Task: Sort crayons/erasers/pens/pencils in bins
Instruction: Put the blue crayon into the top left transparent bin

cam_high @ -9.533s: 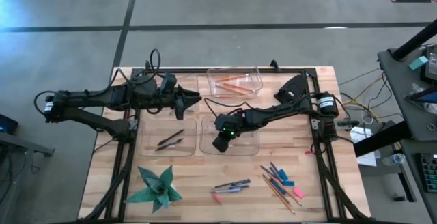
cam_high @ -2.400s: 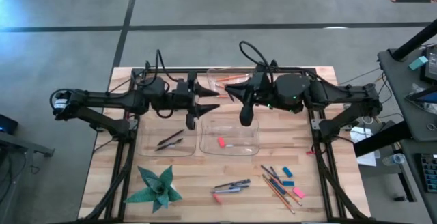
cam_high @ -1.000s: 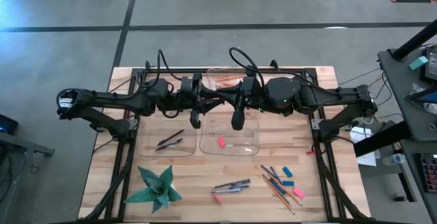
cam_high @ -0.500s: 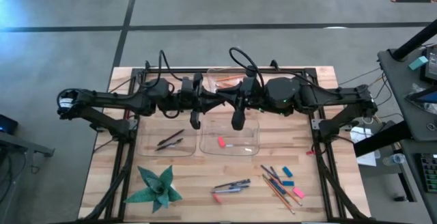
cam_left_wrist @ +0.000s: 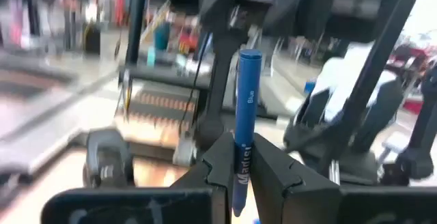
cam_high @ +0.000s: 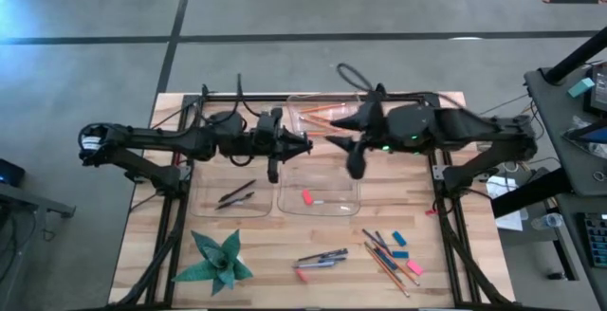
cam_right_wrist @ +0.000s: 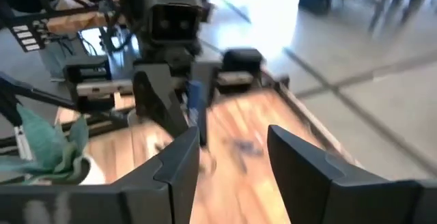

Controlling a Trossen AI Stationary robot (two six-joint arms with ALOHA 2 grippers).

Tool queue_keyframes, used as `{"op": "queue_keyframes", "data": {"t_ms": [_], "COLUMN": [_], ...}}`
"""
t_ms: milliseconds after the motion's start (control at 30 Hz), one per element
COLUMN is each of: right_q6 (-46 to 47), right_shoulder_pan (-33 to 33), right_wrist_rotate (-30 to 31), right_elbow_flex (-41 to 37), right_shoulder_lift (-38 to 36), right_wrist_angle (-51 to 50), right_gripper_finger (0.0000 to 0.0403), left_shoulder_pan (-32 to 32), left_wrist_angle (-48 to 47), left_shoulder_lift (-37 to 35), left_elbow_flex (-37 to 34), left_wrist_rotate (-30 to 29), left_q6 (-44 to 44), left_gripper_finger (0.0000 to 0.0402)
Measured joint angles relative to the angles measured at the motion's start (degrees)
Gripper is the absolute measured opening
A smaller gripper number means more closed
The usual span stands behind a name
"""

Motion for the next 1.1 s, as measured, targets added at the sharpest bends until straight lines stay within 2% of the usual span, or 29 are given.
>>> {"op": "queue_keyframes", "data": {"t_ms": [67,200,367,467,567,733,967,1100], "right_q6": [5.41,17.33,34.60,43.41,45.41,45.91,50.22,55.02], "right_shoulder_pan": [0.00,0.37,2.64,5.03,7.71,11.33,14.90,16.10], "right_wrist_rotate": [-0.03,0.01,-0.09,-0.09,-2.63,-9.97,-10.84,-16.89], "right_elbow_flex": [0.01,-0.18,-1.98,-4.82,-9.58,-17.22,-26.59,-32.28], "right_shoulder_lift": [-1.37,-1.63,0.55,1.85,1.84,1.84,1.84,1.84], "right_wrist_angle": [-6.02,-20.81,-41.65,-49.90,-47.97,-41.75,-32.52,-25.57], "right_gripper_finger": [0.0167,0.0162,0.0151,0.0144,0.0139,0.0131,0.0123,0.0123], "left_shoulder_pan": [1.59,6.20,12.73,15.71,18.37,22.47,25.04,25.41], "left_wrist_angle": [-4.51,-19.44,-41.21,-52.79,-57.56,-56.75,-54.82,-54.04], "left_shoulder_lift": [-0.67,-2.85,-5.22,-5.46,-5.01,-4.05,-2.79,-1.38], "left_elbow_flex": [0.00,0.00,-0.01,-0.85,-4.15,-11.12,-16.42,-18.53], "left_wrist_rotate": [-0.06,-1.92,-8.19,-12.41,-16.68,-15.07,-14.99,-14.98], "left_q6": [-2.32,-3.98,-5.65,-6.29,-6.90,-8.78,-11.37,-11.44], "left_gripper_finger": [0.0017,0.0017,0.0017,0.0017,0.0017,0.0017,0.0017,0.0017]}}
